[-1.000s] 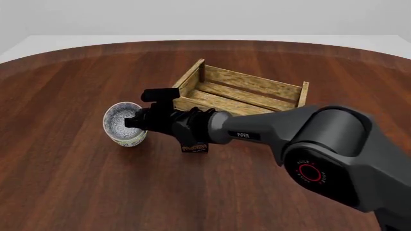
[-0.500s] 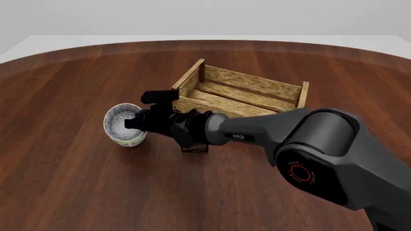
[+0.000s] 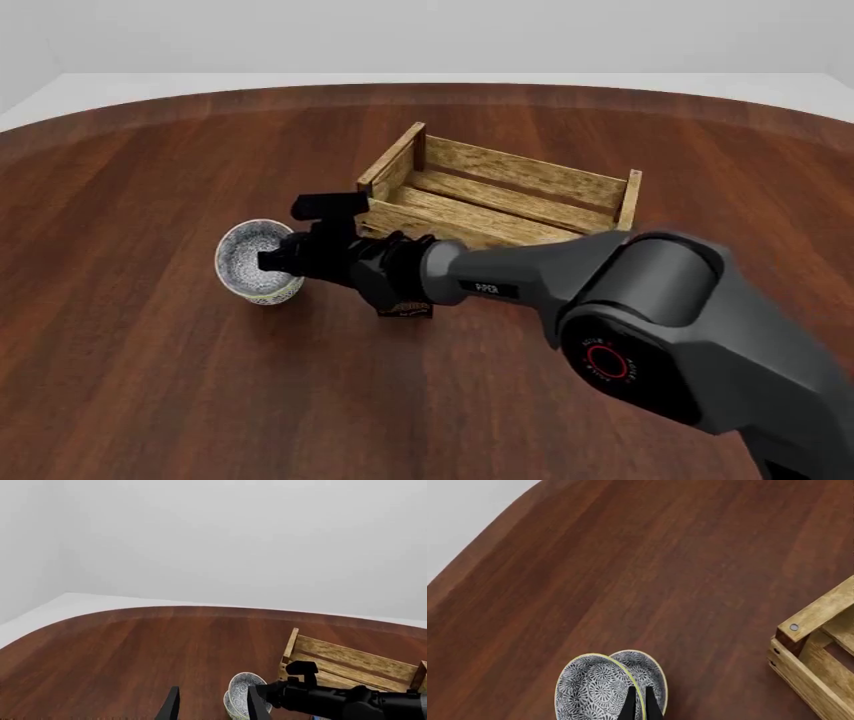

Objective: Stack the right bowl on the left bowl and place them in the tray.

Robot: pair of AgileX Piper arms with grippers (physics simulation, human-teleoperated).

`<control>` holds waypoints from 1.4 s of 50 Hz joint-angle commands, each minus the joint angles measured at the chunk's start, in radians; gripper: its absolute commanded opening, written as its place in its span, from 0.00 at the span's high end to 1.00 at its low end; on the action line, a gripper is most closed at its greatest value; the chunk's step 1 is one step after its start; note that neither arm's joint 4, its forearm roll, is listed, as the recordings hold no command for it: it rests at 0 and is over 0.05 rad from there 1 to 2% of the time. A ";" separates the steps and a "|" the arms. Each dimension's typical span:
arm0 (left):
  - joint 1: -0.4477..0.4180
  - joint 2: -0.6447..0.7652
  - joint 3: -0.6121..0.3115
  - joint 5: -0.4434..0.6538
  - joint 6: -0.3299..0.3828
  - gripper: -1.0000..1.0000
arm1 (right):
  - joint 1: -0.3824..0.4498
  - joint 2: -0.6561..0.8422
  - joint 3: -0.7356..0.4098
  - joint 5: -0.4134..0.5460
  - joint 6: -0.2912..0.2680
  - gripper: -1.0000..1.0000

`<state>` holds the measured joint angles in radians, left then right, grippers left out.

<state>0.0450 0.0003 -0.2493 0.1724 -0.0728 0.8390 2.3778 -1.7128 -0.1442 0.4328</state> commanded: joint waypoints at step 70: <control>-0.035 0.061 -0.007 -0.047 0.023 0.00 | -0.129 -0.742 0.644 -0.280 -0.189 0.00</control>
<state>0.0297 0.0181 -0.2642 0.1696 -0.0664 0.7687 1.8793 -1.3017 -0.3143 0.2727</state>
